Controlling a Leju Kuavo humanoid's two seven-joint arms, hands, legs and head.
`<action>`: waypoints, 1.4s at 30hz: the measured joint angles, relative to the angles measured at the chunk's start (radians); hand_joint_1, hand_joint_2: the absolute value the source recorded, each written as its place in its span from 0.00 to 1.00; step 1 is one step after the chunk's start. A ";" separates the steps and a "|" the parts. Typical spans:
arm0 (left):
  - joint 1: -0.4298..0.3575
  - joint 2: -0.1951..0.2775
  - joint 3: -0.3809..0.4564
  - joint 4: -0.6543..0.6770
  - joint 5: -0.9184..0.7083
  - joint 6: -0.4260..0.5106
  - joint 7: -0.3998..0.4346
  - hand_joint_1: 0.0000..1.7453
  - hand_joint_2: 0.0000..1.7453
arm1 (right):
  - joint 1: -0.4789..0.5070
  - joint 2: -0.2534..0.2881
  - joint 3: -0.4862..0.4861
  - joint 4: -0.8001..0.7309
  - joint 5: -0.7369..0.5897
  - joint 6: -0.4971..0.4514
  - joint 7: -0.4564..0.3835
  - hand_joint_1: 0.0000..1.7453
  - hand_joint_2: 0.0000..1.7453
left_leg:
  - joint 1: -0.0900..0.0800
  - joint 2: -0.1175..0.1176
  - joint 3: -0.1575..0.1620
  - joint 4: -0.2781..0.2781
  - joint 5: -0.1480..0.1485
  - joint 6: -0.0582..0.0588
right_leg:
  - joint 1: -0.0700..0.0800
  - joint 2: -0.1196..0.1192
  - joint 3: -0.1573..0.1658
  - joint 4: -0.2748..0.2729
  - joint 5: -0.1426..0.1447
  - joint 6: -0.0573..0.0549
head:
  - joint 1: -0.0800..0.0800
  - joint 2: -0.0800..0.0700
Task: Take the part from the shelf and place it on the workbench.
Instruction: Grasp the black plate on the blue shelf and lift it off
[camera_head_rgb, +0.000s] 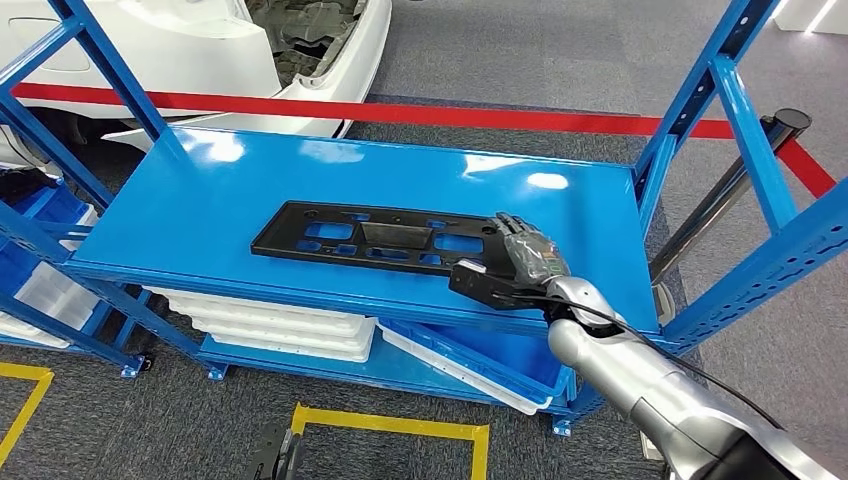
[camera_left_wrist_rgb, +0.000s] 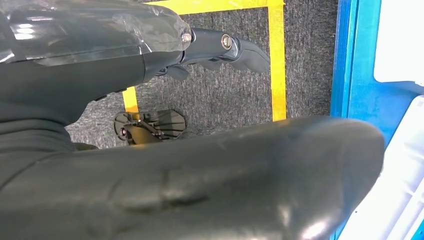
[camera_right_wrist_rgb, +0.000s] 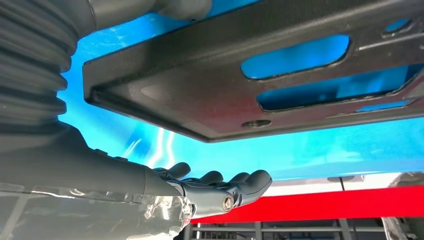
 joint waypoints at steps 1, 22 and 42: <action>0.000 0.000 0.000 0.000 0.000 0.000 0.000 0.00 0.00 | 0.000 0.000 0.000 0.001 -0.001 0.002 -0.002 0.14 1.00 | 0.000 0.000 0.000 0.000 0.000 0.000 | 0.000 0.000 0.000 0.000 0.000 0.000 | 0.000 0.000; 0.000 0.000 0.000 0.000 0.000 0.000 0.000 0.00 0.00 | 0.001 0.000 -0.001 0.007 -0.009 0.030 -0.025 0.36 1.00 | 0.000 0.000 0.000 0.000 0.000 0.000 | 0.000 0.000 0.000 0.000 0.000 0.000 | 0.000 0.000; 0.000 0.000 0.000 0.000 -0.001 -0.011 0.000 0.00 0.00 | -0.019 0.000 -0.007 0.008 -0.009 0.046 -0.008 0.94 1.00 | 0.000 0.000 0.008 0.000 0.000 0.000 | 0.000 0.000 0.009 -0.001 0.000 0.000 | -0.002 0.000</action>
